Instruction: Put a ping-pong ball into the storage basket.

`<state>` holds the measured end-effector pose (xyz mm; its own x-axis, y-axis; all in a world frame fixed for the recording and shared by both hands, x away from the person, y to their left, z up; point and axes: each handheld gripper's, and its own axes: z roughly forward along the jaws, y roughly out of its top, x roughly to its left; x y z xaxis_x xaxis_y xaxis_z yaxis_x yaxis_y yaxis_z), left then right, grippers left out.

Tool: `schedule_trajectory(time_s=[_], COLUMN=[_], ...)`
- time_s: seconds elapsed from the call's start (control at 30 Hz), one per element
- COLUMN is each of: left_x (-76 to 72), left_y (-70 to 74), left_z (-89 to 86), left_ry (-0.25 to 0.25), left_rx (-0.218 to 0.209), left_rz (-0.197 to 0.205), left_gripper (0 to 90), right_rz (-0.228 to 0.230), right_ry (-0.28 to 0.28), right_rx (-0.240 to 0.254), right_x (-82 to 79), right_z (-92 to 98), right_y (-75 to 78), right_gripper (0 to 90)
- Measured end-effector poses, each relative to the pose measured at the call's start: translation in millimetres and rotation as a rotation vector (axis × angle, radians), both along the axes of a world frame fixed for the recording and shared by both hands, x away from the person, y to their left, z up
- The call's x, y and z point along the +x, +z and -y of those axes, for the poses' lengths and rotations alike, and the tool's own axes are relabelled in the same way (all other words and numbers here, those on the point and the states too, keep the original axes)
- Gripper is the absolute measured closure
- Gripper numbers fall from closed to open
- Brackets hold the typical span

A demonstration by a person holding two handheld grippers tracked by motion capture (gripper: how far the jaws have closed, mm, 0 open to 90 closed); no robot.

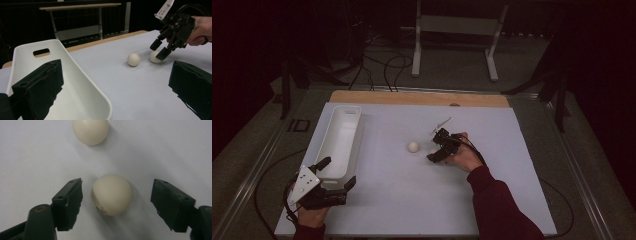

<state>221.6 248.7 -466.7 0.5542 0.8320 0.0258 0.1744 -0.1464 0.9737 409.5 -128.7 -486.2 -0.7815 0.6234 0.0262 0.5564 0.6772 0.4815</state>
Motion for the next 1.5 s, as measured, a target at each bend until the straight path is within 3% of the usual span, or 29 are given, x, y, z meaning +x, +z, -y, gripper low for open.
schedule_trajectory(time_s=[0.6,0.73,1.03,1.5], left_x=[-0.3,-0.3,-0.4,-0.4], left_y=[0.2,0.2,0.2,0.3], left_z=[-0.2,-0.2,0.0,0.4], left_ry=[0.002,0.002,0.002,0.0], left_rx=[-0.002,-0.002,-0.002,-0.001], left_rz=[0.002,0.003,0.003,0.002], left_gripper=[0.0,0.0,0.0,0.0], right_rz=[-0.009,-0.007,0.014,0.024], right_ry=[0.034,0.041,0.067,0.056], right_rx=[-0.041,-0.05,-0.04,-0.028], right_x=[1.0,0.1,-6.4,-10.8], right_z=[-2.8,-3.7,-4.7,-2.2], right_y=[-7.1,-7.8,-0.1,9.5], right_gripper=[39.3,49.5,50.3,50.3])
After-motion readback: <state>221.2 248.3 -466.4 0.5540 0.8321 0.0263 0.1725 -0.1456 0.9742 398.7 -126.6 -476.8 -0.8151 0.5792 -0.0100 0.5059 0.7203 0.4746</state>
